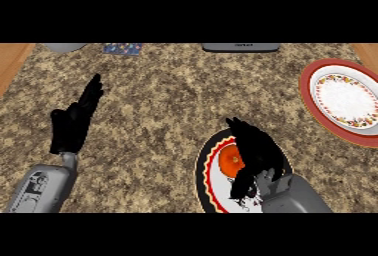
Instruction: Pick the squash from the plate and place it in the plate
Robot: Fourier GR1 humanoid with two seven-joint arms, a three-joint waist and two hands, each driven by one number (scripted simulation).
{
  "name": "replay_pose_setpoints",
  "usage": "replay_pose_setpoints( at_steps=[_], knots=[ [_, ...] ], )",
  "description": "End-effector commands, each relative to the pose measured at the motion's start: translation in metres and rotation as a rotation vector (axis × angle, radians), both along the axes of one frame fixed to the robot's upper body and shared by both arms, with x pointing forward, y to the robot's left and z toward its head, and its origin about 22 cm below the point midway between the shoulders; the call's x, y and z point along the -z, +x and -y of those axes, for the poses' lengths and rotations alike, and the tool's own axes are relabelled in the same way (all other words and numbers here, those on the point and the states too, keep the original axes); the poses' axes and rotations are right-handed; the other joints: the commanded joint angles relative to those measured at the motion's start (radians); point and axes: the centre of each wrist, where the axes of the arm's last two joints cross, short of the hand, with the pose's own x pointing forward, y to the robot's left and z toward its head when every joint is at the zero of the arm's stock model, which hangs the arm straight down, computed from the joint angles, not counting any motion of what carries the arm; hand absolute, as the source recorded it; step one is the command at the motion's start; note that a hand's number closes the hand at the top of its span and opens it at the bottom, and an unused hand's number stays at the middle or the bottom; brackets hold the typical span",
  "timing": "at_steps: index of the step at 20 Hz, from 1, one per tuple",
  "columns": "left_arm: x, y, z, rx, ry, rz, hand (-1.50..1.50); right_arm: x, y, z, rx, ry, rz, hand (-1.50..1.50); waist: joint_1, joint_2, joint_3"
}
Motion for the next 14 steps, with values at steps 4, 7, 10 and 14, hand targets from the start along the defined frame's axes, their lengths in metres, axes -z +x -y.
replay_pose_setpoints(
  at_steps=[4, 7, 10, 14],
  knots=[
    [0.002, 0.004, -0.004, 0.007, -0.016, -0.002, 0.00, 0.020, -0.003, 0.007, 0.025, -0.007, -0.034, -1.50, -0.002, 0.000, 0.000],
    [0.009, -0.011, 0.013, 0.005, -0.024, 0.001, 0.00, 0.034, -0.004, 0.018, 0.021, -0.044, -0.048, -1.50, 0.000, -0.001, 0.000],
    [0.001, 0.001, 0.015, 0.008, -0.008, 0.016, 0.00, 0.034, 0.010, 0.011, -0.006, -0.056, 0.060, 1.50, 0.001, 0.000, 0.000],
    [-0.014, -0.016, -0.001, 0.012, -0.004, -0.004, 0.00, 0.034, 0.021, 0.000, -0.001, -0.049, 0.071, 1.50, 0.004, -0.001, 0.000]
  ],
)
